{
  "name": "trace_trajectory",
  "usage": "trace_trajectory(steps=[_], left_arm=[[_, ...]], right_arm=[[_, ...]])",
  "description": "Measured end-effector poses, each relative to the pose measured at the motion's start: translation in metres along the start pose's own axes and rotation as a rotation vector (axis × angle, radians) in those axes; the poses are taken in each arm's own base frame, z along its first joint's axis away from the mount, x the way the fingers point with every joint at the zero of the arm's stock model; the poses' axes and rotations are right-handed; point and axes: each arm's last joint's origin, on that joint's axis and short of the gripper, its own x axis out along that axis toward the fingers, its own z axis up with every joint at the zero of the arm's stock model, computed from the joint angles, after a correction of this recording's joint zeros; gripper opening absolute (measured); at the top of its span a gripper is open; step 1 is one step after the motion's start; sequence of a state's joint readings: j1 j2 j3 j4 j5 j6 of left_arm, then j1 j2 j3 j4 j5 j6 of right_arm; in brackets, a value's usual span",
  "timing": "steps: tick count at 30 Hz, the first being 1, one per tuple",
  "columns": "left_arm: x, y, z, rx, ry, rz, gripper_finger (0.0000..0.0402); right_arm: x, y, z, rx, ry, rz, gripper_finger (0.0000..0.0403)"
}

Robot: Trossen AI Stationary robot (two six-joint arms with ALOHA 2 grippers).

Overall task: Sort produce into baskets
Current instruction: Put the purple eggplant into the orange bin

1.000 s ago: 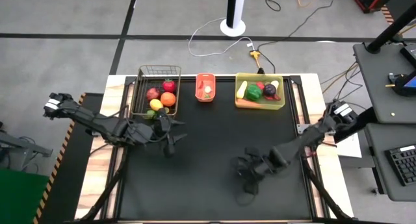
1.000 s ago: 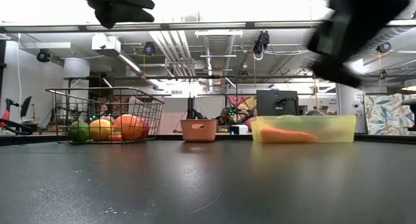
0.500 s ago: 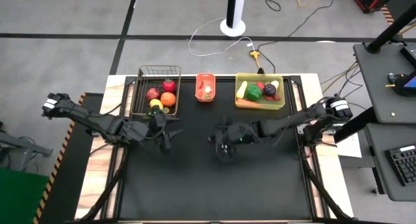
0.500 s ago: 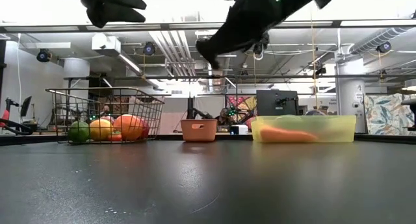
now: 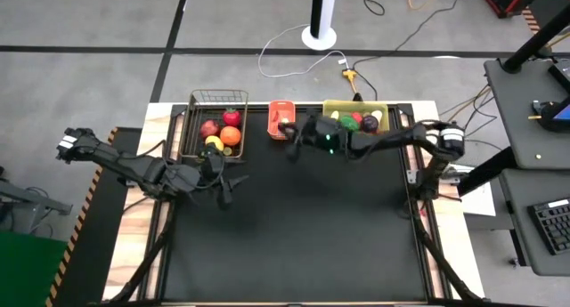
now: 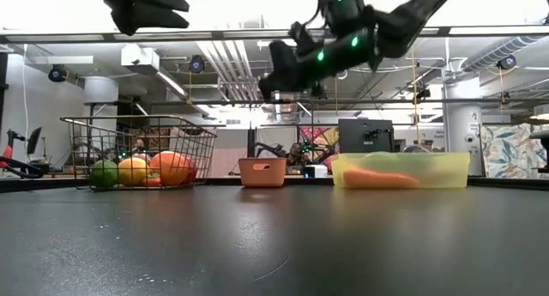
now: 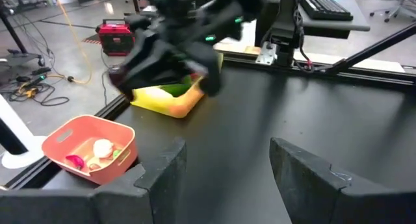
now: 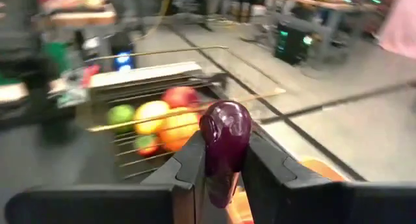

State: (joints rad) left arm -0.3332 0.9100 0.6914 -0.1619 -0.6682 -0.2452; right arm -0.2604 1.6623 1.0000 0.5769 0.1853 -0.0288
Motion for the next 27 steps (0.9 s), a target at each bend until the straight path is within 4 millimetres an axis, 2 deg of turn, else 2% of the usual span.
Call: trace_trajectory(steps=[6, 11, 19, 27], left_arm=[[0.0, 0.0, 0.0, 0.006, 0.002, 0.005, 0.0203], [0.0, 0.0, -0.001, 0.021, 0.01, 0.008, 0.0203], [0.0, 0.0, -0.001, 0.021, 0.009, 0.009, 0.0203], [0.001, 0.0, -0.001, 0.027, 0.01, 0.009, 0.0203]], right_arm=[[0.034, -0.045, -0.023, 0.125, 0.045, -0.123, 0.0075], [0.06, -0.064, -0.032, 0.171, 0.08, -0.166, 0.0076], [0.087, -0.073, -0.035, 0.193, 0.161, -0.196, 0.0097], [0.094, -0.073, -0.039, 0.217, 0.199, -0.201, 0.0133]])
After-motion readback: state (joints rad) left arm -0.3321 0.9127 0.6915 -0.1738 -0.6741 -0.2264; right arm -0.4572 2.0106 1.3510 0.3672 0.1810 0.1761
